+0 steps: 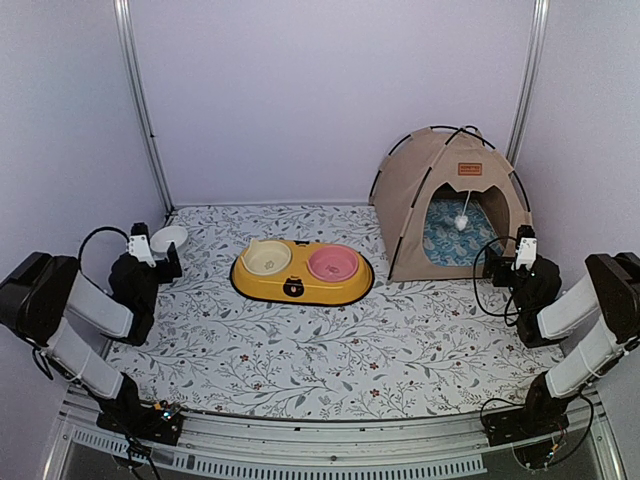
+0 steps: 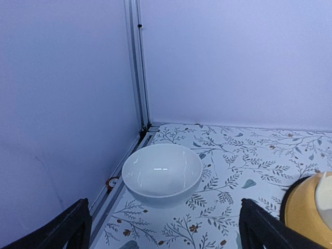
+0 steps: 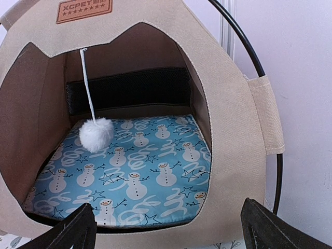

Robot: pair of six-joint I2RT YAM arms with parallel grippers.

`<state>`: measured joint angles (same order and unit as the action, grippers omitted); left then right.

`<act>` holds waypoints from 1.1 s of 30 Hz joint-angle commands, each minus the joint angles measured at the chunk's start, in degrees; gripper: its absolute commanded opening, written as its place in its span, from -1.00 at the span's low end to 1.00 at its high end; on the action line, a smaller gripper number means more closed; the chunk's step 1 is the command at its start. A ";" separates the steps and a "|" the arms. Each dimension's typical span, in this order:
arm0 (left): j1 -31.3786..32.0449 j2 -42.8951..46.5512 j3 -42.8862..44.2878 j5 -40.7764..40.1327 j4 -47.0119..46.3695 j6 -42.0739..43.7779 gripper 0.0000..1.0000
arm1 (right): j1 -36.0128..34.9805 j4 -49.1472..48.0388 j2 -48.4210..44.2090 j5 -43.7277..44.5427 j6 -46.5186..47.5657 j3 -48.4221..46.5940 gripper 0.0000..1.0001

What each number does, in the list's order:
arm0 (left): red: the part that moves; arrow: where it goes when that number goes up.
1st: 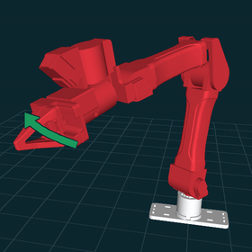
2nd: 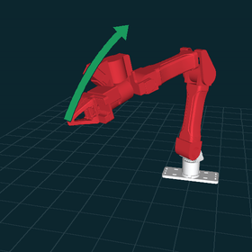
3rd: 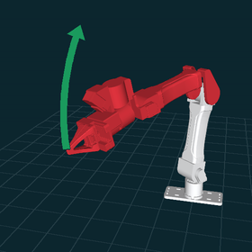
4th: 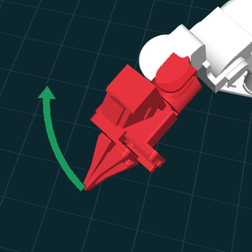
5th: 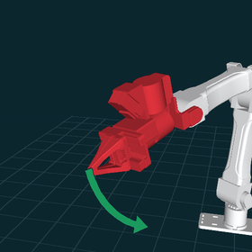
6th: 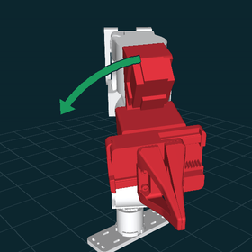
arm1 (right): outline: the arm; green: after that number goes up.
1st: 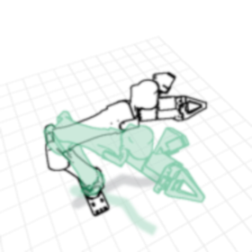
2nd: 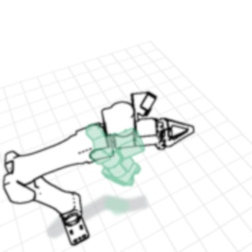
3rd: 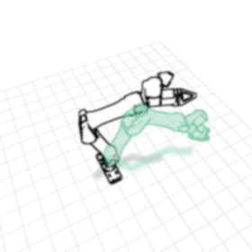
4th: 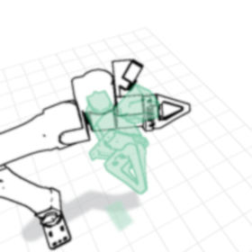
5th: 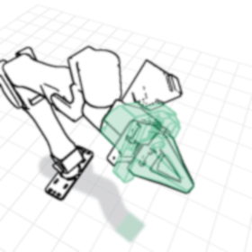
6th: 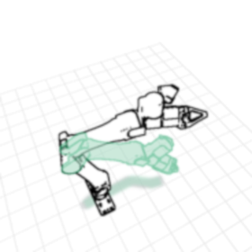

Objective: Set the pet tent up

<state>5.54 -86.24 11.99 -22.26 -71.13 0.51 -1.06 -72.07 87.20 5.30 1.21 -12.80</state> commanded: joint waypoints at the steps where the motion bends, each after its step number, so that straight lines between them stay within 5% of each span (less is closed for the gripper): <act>1: -3.60 -2.38 1.55 7.74 -3.79 -0.84 0.99 | 0.21 -1.76 0.29 -0.82 0.13 -0.74 0.98; 33: -2.82 -2.81 1.43 8.20 -5.20 0.37 0.99 | 0.24 -1.84 0.26 -0.82 0.19 -0.79 0.98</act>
<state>2.96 -88.53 13.76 -14.39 -74.70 0.45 -1.06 -72.12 87.20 5.26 1.21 -12.80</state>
